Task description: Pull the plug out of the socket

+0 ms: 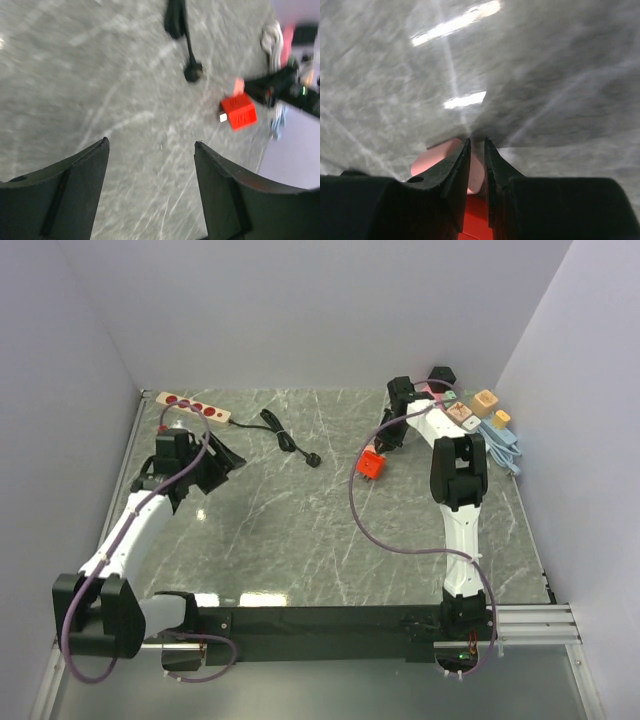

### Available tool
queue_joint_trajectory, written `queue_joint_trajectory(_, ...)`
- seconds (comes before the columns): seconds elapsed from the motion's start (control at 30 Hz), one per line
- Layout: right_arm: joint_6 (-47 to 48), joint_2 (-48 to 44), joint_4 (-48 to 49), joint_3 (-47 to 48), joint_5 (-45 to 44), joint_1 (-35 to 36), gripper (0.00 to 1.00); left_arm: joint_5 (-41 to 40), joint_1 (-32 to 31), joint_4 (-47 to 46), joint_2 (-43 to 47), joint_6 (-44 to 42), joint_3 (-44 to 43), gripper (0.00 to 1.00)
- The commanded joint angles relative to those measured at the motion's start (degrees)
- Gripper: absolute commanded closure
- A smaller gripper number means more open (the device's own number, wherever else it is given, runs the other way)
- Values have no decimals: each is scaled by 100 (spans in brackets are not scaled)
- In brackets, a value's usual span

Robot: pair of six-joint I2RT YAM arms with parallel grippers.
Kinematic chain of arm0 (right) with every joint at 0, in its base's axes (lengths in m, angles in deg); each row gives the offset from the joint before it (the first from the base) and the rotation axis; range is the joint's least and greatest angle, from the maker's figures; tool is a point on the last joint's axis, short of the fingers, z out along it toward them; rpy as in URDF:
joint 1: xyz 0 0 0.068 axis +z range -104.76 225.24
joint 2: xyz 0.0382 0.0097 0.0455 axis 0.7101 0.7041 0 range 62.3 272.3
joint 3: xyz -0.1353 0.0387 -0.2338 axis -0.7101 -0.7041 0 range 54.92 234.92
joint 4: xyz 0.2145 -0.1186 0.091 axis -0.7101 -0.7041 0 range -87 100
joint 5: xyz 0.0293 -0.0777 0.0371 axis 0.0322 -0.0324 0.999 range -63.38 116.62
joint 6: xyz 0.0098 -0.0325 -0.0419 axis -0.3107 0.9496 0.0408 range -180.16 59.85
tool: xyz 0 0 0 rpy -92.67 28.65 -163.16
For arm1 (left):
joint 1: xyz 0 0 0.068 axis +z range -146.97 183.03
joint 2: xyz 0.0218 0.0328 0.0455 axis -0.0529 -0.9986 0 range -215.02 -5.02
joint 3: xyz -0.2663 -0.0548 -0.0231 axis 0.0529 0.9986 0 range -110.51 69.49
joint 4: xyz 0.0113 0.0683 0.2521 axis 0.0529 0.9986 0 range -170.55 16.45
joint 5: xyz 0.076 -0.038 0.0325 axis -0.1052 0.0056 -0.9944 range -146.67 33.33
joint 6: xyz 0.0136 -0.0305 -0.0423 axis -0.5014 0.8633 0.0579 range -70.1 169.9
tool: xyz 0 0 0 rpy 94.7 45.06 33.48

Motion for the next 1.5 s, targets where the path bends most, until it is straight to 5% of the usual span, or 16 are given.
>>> queue_joint_trajectory(0.0, 341, 96, 200, -163, 752, 246, 75, 156, -345, 77, 348, -391, 255, 27)
queue_joint_trajectory(0.5, -89, -1519, 1764, -2887, 2494, 2706, 77, -178, -1180, -71, 1281, -118, 1126, 28)
queue_joint_trajectory(0.7, -335, -3179, 2168, -3942, 2002, 2216, 80, -441, -1663, -396, 492, -276, 652, 28)
queue_joint_trajectory(0.83, -142, -4277, 1993, -4083, 2010, 1759, 80, -1398, -2147, -143, -448, -610, -85, 30)
queue_joint_trajectory(1.0, 262, -4956, 1071, -3881, 1616, 1600, 48, -2709, -2332, 323, -2116, -1128, -1483, 23)
queue_joint_trajectory(1.17, 201, -5536, 595, -4126, 790, 1468, 41, -3218, -2604, 903, -3313, -1428, -2494, 23)
queue_joint_trajectory(1.47, 157, -5880, 814, -4988, 595, 1318, 32, -3263, -2885, 693, -3869, -1577, -2574, 25)
